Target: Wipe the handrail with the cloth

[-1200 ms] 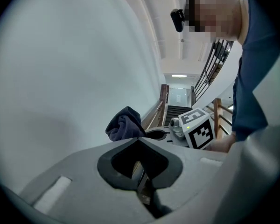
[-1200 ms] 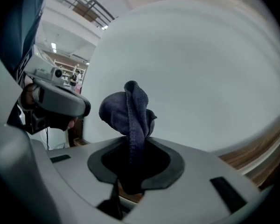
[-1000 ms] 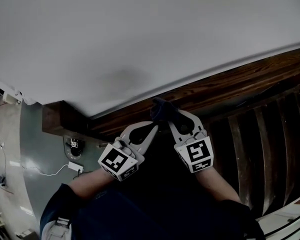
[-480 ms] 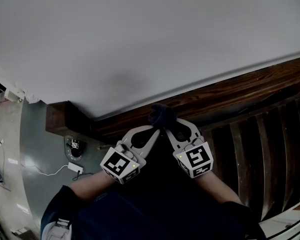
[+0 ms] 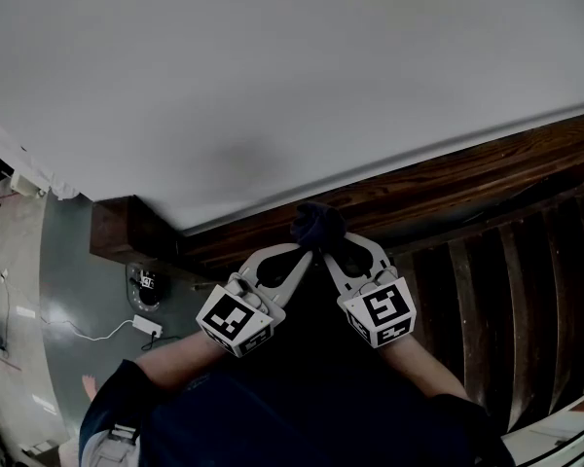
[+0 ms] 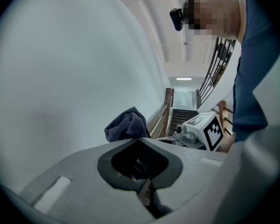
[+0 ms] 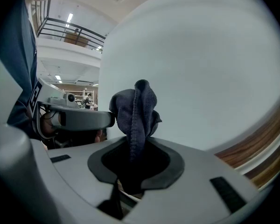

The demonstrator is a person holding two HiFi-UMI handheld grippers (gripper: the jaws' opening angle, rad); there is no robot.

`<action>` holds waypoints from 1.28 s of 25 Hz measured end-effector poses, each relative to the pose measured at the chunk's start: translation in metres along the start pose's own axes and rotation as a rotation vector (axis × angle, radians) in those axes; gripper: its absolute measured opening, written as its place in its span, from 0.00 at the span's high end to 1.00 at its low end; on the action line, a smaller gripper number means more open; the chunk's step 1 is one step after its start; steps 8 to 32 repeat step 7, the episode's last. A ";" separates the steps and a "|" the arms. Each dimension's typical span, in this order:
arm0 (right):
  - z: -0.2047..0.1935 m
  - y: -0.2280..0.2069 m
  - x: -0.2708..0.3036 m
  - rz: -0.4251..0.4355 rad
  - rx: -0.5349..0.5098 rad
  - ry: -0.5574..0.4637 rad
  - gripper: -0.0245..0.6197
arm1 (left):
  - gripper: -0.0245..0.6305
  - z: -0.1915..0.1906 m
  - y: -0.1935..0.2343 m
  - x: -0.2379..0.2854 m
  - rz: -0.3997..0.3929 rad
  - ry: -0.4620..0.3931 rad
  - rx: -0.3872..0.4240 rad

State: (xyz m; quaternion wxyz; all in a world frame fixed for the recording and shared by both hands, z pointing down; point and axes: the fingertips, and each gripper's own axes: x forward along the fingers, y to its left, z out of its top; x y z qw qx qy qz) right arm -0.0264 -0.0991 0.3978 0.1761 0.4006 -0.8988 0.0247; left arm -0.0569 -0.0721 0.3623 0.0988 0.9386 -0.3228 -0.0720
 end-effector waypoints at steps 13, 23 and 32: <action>0.000 0.000 -0.001 -0.006 0.003 0.003 0.83 | 0.96 0.002 -0.002 0.002 -0.015 0.001 0.011; 0.000 0.000 -0.001 -0.006 0.003 0.003 0.83 | 0.96 0.002 -0.002 0.002 -0.015 0.001 0.011; 0.000 0.000 -0.001 -0.006 0.003 0.003 0.83 | 0.96 0.002 -0.002 0.002 -0.015 0.001 0.011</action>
